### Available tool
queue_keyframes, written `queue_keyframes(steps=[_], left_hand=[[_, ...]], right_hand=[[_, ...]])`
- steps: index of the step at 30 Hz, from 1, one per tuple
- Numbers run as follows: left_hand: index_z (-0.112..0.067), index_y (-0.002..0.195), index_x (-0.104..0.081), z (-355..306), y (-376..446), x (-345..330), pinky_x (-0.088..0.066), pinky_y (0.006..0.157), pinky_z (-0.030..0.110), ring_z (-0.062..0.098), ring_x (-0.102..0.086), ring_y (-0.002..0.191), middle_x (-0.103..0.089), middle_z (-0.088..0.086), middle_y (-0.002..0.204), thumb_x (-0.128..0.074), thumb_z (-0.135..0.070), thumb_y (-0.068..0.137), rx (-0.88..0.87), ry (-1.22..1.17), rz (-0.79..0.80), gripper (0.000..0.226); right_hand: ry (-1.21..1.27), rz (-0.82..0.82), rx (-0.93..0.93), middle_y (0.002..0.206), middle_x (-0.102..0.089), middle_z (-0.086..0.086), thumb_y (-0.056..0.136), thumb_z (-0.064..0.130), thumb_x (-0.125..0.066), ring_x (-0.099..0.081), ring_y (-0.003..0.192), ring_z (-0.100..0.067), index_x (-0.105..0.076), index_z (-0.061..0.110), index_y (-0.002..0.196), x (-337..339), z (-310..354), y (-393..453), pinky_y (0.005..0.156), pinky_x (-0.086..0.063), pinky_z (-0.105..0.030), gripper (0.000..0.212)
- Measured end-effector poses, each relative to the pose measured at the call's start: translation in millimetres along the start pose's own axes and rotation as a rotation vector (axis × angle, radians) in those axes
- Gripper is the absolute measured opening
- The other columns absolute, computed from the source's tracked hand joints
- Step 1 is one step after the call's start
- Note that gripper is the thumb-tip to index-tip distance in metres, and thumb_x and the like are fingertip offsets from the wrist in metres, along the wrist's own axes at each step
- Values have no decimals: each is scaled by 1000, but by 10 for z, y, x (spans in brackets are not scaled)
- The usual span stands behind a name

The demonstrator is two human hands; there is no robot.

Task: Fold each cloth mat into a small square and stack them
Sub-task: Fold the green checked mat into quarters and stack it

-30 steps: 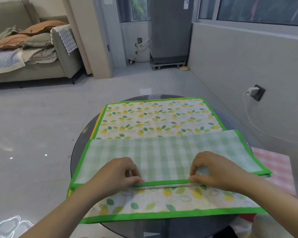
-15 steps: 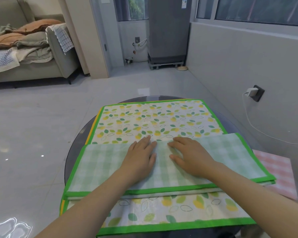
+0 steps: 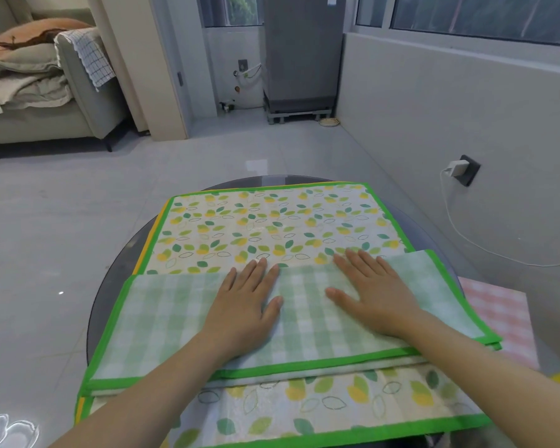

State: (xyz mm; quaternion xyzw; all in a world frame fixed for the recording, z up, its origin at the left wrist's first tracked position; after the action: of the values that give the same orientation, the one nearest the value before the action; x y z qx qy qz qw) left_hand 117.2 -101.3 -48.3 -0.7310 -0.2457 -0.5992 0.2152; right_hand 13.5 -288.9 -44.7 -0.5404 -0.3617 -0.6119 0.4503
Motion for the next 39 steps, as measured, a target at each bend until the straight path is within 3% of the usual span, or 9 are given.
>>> queue_keyframes(steps=[2,5,13,16,23,29,32,35,39], left_hand=[[-32,149,8,0,1,-3,12,118,34,5,19,142,15,-10,157,2,-56,85,-3,12,-2,68],[-32,149,8,4,5,0,13,117,33,5,19,142,14,-9,157,5,-59,82,-3,19,-7,72],[-31,149,8,-8,-1,11,13,117,33,5,19,142,15,-8,157,4,-57,85,1,17,-16,70],[-31,149,8,-8,-1,10,12,117,34,6,20,142,16,-8,157,5,-58,84,-2,12,-10,70],[-27,150,3,-17,0,47,12,118,33,5,16,143,11,-8,158,-14,-41,100,8,-28,-13,55],[-28,150,5,378,-164,89,12,117,32,2,16,142,12,-12,157,-15,-41,100,68,-21,2,55],[-29,149,5,826,-346,153,12,117,31,-1,16,141,13,-14,156,0,-53,89,166,-16,-29,66],[-30,149,5,1220,-517,216,11,118,33,-1,16,140,13,-13,156,13,-58,74,268,7,-44,81],[-30,150,7,1356,-577,239,13,117,40,4,16,142,13,-11,157,-7,-48,97,324,34,9,58]], right_hand=[[-18,-12,-75,156,9,13,65,83,10,10,144,-8,6,37,147,34,-270,-19,118,7,-33,94],[-16,-12,-177,157,8,8,71,82,3,10,144,-9,4,36,148,85,-574,-58,118,6,-34,90],[-13,25,-207,158,9,-1,87,69,-14,11,145,-14,4,31,149,126,-552,-47,118,7,-37,75],[5,16,-132,158,10,-2,90,64,-16,12,145,-15,3,29,149,165,-256,28,118,7,-37,71],[163,40,184,158,8,3,100,43,-19,12,144,-9,1,22,150,26,894,206,118,7,-31,58],[56,26,171,157,9,7,96,52,-9,13,143,-5,5,24,149,-147,1028,189,115,14,-26,62],[54,25,171,157,10,9,77,62,12,14,142,-3,7,26,149,-145,1028,188,113,15,-25,81],[52,25,168,156,11,10,71,62,17,15,142,-2,8,27,149,-154,1026,183,113,15,-25,86],[41,28,174,156,11,9,75,62,14,15,142,-3,9,26,149,-156,1043,198,113,15,-25,82]])
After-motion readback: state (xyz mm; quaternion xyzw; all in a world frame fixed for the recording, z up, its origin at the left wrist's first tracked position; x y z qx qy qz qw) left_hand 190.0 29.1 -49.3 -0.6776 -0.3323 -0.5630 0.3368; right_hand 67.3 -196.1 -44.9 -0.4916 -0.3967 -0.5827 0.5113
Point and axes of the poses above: each hand's wrist, its own y-axis towards the middle knuckle, its own x-axis out of the back of the hand, z = x × y, the point moved 6 cm from there along y, towards the middle knuckle
